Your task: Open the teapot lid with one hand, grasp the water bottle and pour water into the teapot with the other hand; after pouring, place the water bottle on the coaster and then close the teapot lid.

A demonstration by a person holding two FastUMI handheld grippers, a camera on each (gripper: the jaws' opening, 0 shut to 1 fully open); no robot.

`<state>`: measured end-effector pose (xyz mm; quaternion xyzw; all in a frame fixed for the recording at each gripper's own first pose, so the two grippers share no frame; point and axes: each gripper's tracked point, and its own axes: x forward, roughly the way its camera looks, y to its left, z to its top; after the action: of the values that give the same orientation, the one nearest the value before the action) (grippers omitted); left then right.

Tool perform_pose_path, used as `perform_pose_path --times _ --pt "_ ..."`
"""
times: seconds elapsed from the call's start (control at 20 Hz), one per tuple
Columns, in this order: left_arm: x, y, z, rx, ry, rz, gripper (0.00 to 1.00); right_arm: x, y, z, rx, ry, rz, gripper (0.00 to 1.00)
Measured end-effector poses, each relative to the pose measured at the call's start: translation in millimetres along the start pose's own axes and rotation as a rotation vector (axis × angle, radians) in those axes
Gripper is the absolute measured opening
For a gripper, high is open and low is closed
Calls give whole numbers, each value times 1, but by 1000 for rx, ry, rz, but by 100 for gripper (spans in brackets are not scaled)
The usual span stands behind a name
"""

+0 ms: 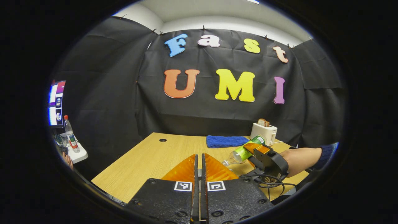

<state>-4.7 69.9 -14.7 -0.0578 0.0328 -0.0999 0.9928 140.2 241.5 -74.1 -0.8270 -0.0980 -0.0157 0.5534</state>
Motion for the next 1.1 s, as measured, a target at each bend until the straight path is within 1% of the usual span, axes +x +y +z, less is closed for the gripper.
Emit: perform_pose_path --times 0.25,0.3,0.35,0.6,0.8,0.95,1.05,1.1 --pt "0 0 0 3 1 -5 4 2 -7 1 -30 -9 -26 74" --pt "0 0 -1 2 2 -5 4 2 -8 1 -34 -11 -31 72" --pt "0 1 -2 2 3 -5 4 2 -9 1 -38 -9 -37 73" --pt "1 2 -2 -2 9 -7 4 2 -16 4 -66 -25 -75 72" --pt "-1 3 -4 8 15 -5 4 1 -21 8 -103 -35 -109 73" --pt "1 2 -5 18 16 -7 4 0 -23 8 -112 -33 -115 72" --pt "1 1 -5 22 18 -7 4 -1 -23 9 -113 -30 -115 73" --pt "1 1 -5 26 18 -6 4 -2 -23 8 -114 -29 -115 72"
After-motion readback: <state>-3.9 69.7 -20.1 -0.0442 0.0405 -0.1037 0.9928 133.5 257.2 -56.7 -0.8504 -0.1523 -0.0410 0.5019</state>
